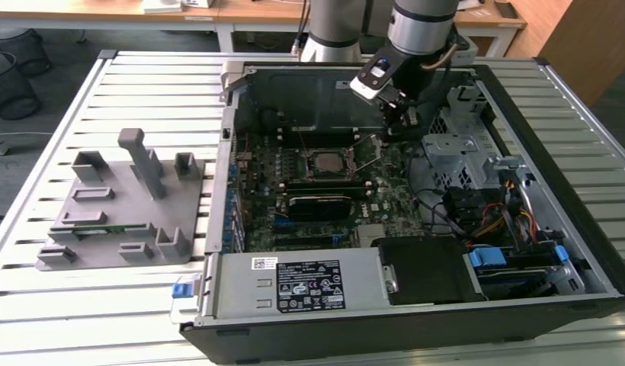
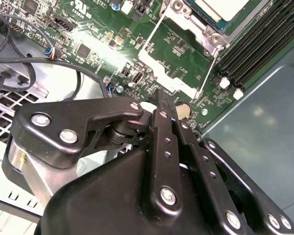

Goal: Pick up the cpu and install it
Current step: 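Close the cpu cover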

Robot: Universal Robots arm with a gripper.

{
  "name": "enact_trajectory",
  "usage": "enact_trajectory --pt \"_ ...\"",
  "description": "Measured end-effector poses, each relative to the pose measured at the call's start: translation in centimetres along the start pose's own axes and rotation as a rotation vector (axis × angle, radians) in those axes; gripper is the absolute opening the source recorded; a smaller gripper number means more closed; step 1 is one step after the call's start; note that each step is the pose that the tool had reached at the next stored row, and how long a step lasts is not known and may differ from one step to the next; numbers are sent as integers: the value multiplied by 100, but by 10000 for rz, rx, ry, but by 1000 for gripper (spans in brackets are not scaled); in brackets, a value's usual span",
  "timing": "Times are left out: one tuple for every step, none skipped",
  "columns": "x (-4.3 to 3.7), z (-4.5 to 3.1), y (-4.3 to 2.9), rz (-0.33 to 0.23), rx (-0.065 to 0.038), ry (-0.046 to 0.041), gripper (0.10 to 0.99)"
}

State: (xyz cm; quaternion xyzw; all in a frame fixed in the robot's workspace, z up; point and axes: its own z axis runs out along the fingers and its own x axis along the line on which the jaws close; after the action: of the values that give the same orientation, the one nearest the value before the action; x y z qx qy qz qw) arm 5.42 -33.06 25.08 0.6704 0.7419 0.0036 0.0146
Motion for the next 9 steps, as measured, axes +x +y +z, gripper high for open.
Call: enact_trajectory --pt "0 7 3 7 1 -2 106" --pt "0 16 6 12 1 -2 106" --pt "0 26 8 16 2 -3 106" --pt "0 36 9 21 2 -4 106" --pt "0 47 9 24 2 -4 106" --pt "0 58 9 28 3 -3 106" --pt "0 69 9 28 4 -3 106" --pt "1 78 9 28 4 -2 106" --pt "1 85 9 29 7 -3 106"
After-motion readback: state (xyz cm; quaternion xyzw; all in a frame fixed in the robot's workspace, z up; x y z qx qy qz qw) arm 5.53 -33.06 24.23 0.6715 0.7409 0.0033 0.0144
